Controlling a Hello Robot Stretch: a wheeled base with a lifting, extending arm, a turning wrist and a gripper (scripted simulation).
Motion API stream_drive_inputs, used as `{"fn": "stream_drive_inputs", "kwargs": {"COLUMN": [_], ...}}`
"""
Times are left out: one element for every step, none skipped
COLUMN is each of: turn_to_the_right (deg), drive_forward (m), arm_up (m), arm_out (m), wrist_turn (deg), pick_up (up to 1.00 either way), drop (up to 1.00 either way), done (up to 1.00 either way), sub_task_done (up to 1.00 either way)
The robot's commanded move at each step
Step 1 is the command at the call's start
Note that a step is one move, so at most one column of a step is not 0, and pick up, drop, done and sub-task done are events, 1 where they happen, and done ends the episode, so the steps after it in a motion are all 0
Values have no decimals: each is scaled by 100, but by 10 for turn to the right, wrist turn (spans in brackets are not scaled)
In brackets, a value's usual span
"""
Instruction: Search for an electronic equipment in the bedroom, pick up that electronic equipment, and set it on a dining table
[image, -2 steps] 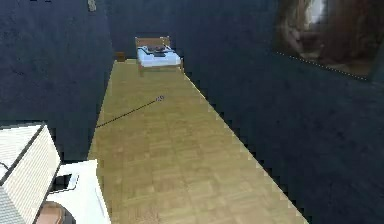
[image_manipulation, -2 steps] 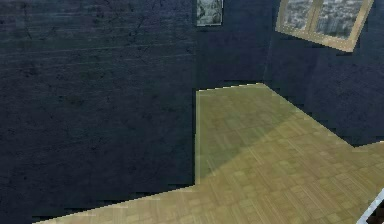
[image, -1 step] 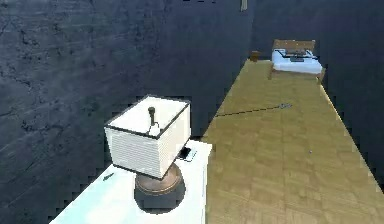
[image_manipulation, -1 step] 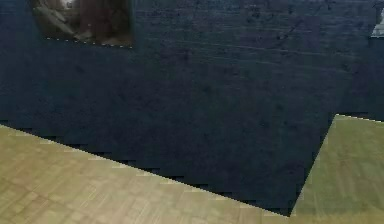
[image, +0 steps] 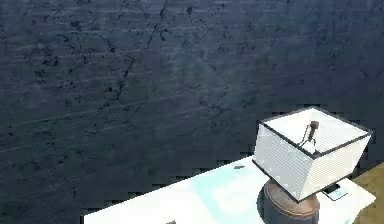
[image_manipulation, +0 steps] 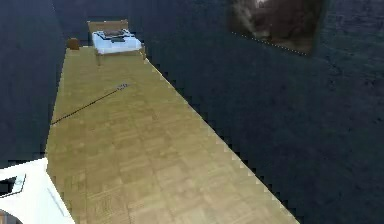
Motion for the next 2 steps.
{"fn": "stream_drive_inputs", "kwargs": {"turn_to_the_right": [-450, -450], "drive_forward": [0, 0], "arm_up": [0, 0], "arm_out": [0, 0], "wrist_turn": [0, 0], "pick_up": [0, 0], "drop": [0, 0], "done": [0, 0], "sub_task_done": [0, 0]}}
